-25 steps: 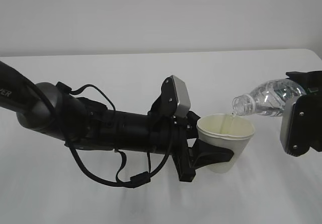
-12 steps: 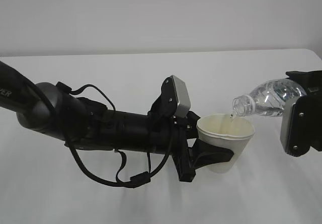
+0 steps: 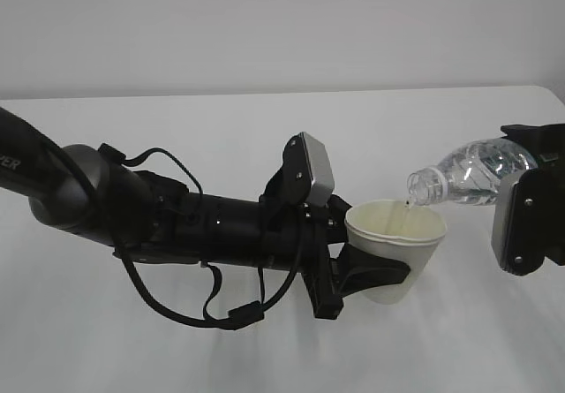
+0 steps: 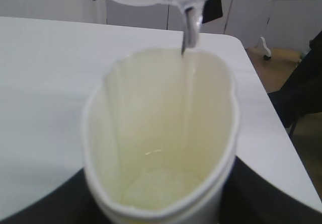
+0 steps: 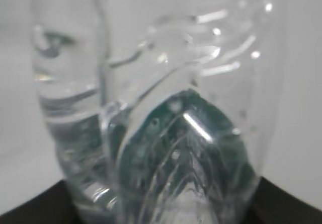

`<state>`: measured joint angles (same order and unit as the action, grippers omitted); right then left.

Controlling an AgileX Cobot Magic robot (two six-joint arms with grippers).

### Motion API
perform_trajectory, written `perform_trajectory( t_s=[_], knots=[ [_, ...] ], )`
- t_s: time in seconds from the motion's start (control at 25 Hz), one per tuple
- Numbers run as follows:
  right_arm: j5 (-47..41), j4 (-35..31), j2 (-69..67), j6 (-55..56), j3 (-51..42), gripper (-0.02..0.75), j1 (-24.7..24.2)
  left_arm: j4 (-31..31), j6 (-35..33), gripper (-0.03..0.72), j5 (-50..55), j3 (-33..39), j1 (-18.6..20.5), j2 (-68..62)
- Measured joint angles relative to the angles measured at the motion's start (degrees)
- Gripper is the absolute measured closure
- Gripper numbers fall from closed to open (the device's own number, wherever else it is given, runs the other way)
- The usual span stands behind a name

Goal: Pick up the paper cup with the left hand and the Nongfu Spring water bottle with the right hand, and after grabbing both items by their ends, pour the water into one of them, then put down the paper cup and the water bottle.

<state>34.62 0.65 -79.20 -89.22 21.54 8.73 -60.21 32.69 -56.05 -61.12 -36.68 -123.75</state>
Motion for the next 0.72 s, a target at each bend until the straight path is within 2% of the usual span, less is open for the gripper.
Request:
perform_trajectory(
  t_s=[0.72],
  knots=[
    [0.42, 0.00, 0.00, -0.12, 0.00, 0.334, 0.00, 0.00, 0.00, 0.305, 0.00, 0.00, 0.00, -0.09]
  ],
)
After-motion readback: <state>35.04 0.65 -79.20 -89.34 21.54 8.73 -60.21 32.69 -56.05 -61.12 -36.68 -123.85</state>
